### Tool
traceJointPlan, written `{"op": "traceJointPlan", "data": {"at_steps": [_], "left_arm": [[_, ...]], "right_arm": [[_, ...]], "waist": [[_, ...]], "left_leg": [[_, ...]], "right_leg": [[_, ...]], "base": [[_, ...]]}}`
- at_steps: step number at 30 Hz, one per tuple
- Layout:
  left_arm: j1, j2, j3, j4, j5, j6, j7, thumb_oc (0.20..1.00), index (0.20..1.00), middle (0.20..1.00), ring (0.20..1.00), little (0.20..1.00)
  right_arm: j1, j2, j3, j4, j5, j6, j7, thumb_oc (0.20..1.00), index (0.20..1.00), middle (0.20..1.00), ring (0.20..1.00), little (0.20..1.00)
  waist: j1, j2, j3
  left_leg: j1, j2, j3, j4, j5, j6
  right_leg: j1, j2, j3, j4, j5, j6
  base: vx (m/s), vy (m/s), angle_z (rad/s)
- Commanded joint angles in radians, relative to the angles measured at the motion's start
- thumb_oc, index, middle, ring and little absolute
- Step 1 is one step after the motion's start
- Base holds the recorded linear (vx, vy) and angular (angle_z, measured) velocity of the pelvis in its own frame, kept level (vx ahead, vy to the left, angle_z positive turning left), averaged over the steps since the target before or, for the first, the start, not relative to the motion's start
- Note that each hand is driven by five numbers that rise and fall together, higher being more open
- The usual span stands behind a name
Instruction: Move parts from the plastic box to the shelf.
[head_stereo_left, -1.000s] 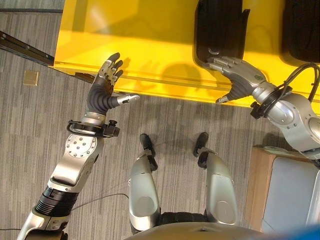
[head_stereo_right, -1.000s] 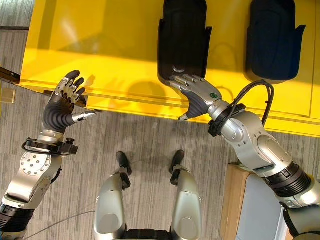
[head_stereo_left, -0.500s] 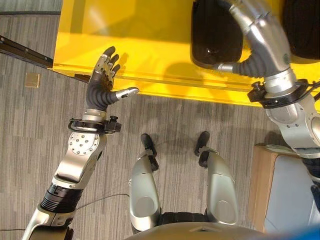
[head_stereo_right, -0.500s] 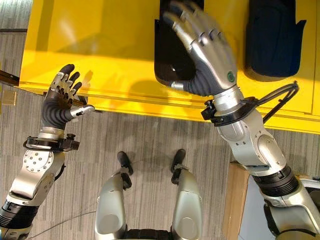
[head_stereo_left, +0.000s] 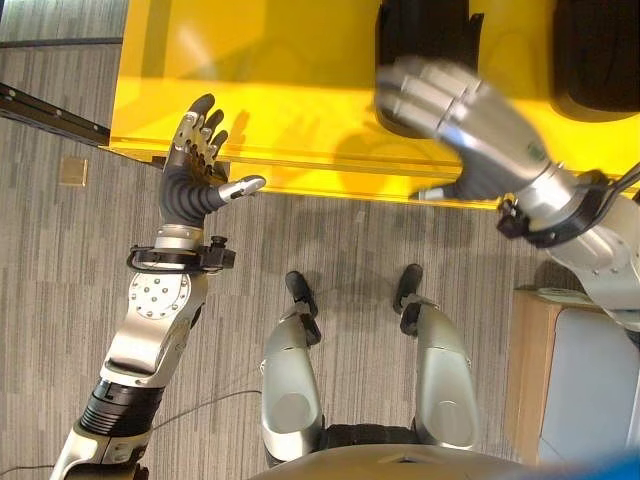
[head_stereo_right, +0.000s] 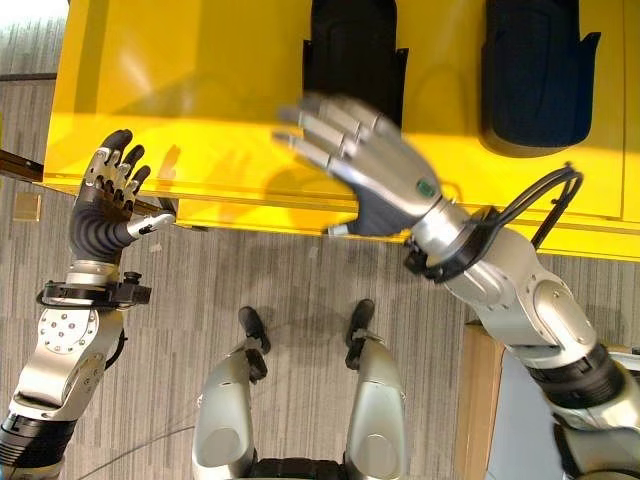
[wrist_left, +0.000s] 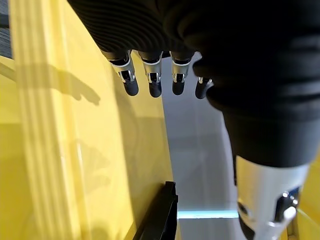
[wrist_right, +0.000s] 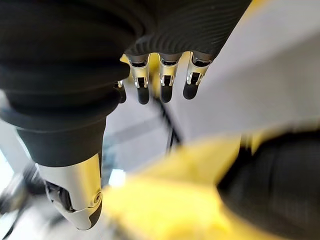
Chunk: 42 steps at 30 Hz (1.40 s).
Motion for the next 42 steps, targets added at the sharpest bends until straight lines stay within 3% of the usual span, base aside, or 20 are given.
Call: {"op": "traceJointPlan", "data": {"at_steps": [1, 2, 6, 7, 11, 16, 23, 42], "left_arm": [[0.017, 0.057, 0.006, -0.096, -0.004, -0.121, -0.035, 1.0, 1.0, 1.0, 1.0, 1.0], [0.022, 0.06, -0.002, -0.092, 0.002, -0.136, -0.037, 1.0, 1.0, 1.0, 1.0, 1.0], [0.029, 0.07, -0.014, -0.099, 0.014, -0.16, -0.02, 1.0, 1.0, 1.0, 1.0, 1.0], [0.033, 0.075, -0.022, -0.103, 0.016, -0.162, -0.007, 1.0, 1.0, 1.0, 1.0, 1.0], [0.037, 0.077, -0.032, -0.105, 0.024, -0.165, 0.009, 1.0, 1.0, 1.0, 1.0, 1.0], [0.036, 0.082, -0.069, -0.099, 0.042, -0.174, 0.028, 1.0, 1.0, 1.0, 1.0, 1.0], [0.032, 0.091, -0.082, -0.089, 0.066, -0.196, 0.049, 1.0, 1.0, 1.0, 1.0, 1.0], [-0.013, 0.075, -0.082, -0.092, 0.06, -0.14, 0.037, 1.0, 1.0, 1.0, 1.0, 1.0]], "right_arm": [[-0.03, 0.008, -0.013, -0.106, 0.145, -0.028, 0.03, 1.0, 1.0, 1.0, 1.0, 1.0], [-0.033, -0.006, 0.008, -0.108, 0.205, 0.003, 0.033, 1.0, 1.0, 1.0, 1.0, 1.0], [-0.022, -0.022, 0.024, -0.121, 0.278, 0.007, 0.03, 1.0, 1.0, 1.0, 1.0, 1.0], [-0.006, -0.011, 0.028, -0.127, 0.343, 0.025, 0.053, 1.0, 1.0, 1.0, 1.0, 1.0], [0.024, 0.008, 0.039, -0.142, 0.398, 0.051, 0.114, 1.0, 1.0, 1.0, 1.0, 1.0], [0.042, 0.007, 0.085, -0.131, 0.354, 0.121, 0.124, 1.0, 1.0, 1.0, 1.0, 1.0], [0.057, -0.015, 0.073, -0.11, 0.306, 0.141, 0.061, 1.0, 1.0, 1.0, 1.0, 1.0], [0.054, 0.006, 0.002, -0.119, 0.31, 0.245, 0.088, 1.0, 1.0, 1.0, 1.0, 1.0]], "waist": [[-0.01, -0.019, -0.039], [-0.011, -0.026, -0.039], [-0.015, -0.034, -0.039], [-0.019, -0.037, -0.039], [-0.021, -0.037, -0.039], [-0.026, -0.036, -0.039], [-0.043, -0.036, -0.039], [-0.059, -0.044, -0.039]], "left_leg": [[-0.015, 0.015, 0.003, 0.041, -0.075, -0.027], [-0.015, 0.018, 0.007, 0.038, -0.073, -0.026], [-0.023, 0.024, 0.015, 0.036, -0.068, -0.028], [-0.03, 0.024, 0.001, 0.048, -0.085, -0.042], [-0.068, 0.033, 0.011, 0.049, -0.058, -0.034], [-0.082, 0.028, -0.006, 0.054, -0.077, -0.046], [-0.12, 0.031, -0.005, 0.06, -0.071, -0.05], [-0.22, 0.046, -0.002, 0.076, -0.069, -0.065]], "right_leg": [[0.035, -0.025, -0.043, 0.019, -0.093, 0.122], [0.035, -0.023, -0.045, 0.012, -0.089, 0.121], [0.027, -0.019, -0.048, 0.005, -0.083, 0.122], [0.024, -0.023, -0.04, 0.014, -0.099, 0.132], [-0.011, -0.025, -0.049, 0.013, -0.08, 0.124], [-0.03, -0.03, -0.037, 0.019, -0.091, 0.134], [-0.069, -0.026, -0.029, 0.007, -0.076, 0.133], [-0.173, -0.028, -0.034, 0.012, -0.05, 0.129]], "base": [[-0.05, -0.071, 0.01], [-0.05, -0.062, 0.02], [-0.05, -0.034, 0.04], [-0.11, -0.029, 0.04], [-0.08, -0.016, -0.04], [-0.01, 0.003, -0.03], [0.0, 0.0, 0.0], [0.0, -0.007, 0.0]]}}
